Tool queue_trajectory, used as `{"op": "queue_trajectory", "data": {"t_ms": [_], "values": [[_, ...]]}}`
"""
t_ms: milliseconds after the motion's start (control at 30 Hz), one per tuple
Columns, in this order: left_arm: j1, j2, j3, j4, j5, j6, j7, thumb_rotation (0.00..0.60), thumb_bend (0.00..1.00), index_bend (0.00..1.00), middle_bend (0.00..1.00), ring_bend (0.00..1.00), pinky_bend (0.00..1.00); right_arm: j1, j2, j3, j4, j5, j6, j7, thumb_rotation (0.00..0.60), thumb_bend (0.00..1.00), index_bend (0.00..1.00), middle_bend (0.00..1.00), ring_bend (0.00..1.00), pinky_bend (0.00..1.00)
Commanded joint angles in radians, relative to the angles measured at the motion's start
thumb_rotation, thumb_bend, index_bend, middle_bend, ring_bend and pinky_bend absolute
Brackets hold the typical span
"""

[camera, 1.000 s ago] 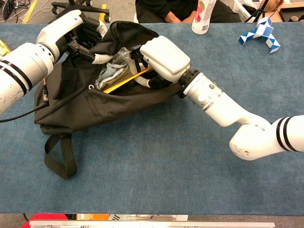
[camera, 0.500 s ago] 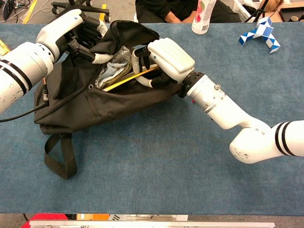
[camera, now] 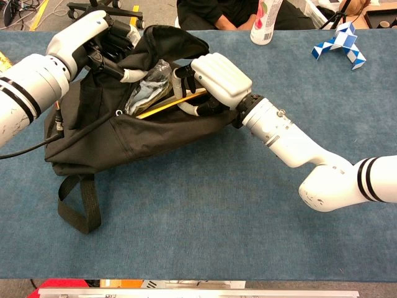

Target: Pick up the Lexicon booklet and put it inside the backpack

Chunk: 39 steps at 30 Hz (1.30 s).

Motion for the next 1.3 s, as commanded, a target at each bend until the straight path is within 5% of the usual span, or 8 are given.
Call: {"op": "queue_trajectory", "data": {"t_ms": [33, 533, 1000, 1300], "values": [[0.0, 0.001, 0.001, -0.001, 0.0, 0.001, 0.002, 0.6, 0.34, 0.62, 0.72, 0.73, 0.93, 0.006, -0.008, 0.002, 0.01, 0.004, -0.012, -0.014, 0.6, 0.59, 0.73, 0.64, 0.58, 0.77], [0.001, 0.009, 0.003, -0.005, 0.001, 0.004, 0.004, 0.6, 0.34, 0.62, 0.72, 0.73, 0.93, 0.01, 0.032, 0.007, -0.057, 0.045, -0.109, -0.125, 0.6, 0.52, 0.65, 0.57, 0.49, 0.7], [-0.002, 0.01, 0.005, -0.004, -0.003, 0.008, 0.012, 0.6, 0.34, 0.61, 0.72, 0.73, 0.93, -0.003, 0.147, 0.036, -0.26, 0.119, -0.22, -0.247, 0.6, 0.33, 0.21, 0.35, 0.28, 0.49], [-0.003, 0.021, 0.007, -0.008, -0.004, -0.004, 0.01, 0.6, 0.34, 0.59, 0.71, 0.72, 0.92, -0.038, 0.303, 0.044, -0.459, 0.112, -0.18, -0.275, 0.6, 0.33, 0.14, 0.32, 0.26, 0.46]]}}
